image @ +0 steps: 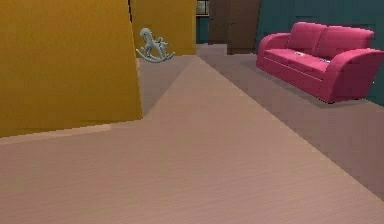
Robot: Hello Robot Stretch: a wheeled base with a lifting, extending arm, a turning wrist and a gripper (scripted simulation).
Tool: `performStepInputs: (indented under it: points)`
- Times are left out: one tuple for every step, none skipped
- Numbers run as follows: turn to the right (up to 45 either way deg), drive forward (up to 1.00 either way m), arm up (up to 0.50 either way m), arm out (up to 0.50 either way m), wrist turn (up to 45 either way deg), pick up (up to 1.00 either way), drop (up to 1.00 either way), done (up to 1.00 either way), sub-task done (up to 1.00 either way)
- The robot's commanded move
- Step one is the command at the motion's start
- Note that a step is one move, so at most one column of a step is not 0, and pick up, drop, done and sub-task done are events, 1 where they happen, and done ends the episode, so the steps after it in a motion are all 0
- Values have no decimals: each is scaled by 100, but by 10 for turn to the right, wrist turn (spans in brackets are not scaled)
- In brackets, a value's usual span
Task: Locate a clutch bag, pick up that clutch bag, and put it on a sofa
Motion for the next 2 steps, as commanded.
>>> performStepInputs:
  points:
    - [0, 0, 0, 0, 450, 0, 0, 0, 0]
    - [0, 0, 0, 0, 450, 0, 0, 0, 0]
